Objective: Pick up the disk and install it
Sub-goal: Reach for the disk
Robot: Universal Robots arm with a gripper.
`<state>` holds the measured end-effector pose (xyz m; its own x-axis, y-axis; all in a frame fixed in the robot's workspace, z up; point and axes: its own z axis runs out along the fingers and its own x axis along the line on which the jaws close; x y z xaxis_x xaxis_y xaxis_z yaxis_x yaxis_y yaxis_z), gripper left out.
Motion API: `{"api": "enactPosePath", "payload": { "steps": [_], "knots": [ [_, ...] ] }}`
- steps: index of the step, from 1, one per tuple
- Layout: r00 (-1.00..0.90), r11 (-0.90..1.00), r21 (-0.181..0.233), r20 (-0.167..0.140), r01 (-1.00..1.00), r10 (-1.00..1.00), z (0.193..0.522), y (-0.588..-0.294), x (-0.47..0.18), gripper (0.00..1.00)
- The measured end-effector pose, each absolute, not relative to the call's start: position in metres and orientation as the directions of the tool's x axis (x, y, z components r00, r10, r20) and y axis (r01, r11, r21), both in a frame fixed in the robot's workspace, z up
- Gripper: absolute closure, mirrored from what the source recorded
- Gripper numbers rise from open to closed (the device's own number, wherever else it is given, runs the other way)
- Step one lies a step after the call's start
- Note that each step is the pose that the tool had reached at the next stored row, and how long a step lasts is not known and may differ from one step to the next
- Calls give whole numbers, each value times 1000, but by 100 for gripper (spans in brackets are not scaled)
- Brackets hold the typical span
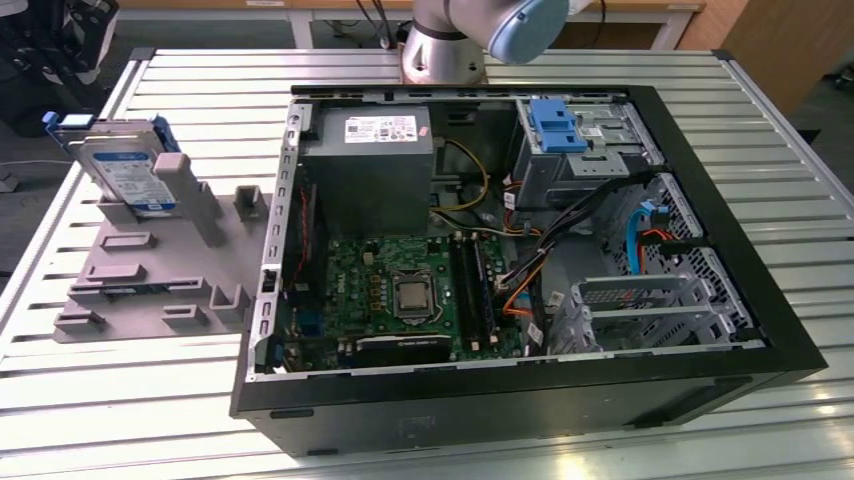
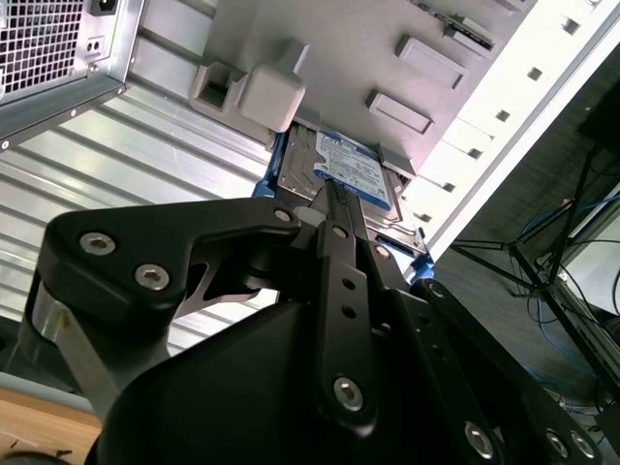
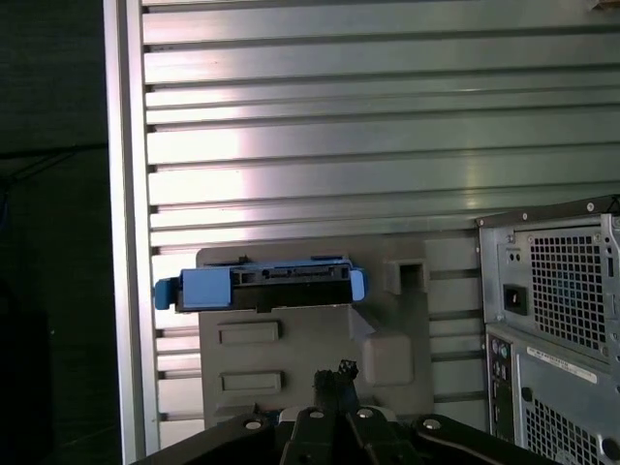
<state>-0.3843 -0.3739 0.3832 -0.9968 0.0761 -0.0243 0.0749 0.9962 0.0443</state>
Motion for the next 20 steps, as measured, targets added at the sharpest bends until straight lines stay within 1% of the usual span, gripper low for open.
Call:
{"api": "enactPosePath", "payload": {
  "steps": [20],
  "knots": [
    [-997,996,44,-24,75,76,383,-374,-393,89]
  ]
}}
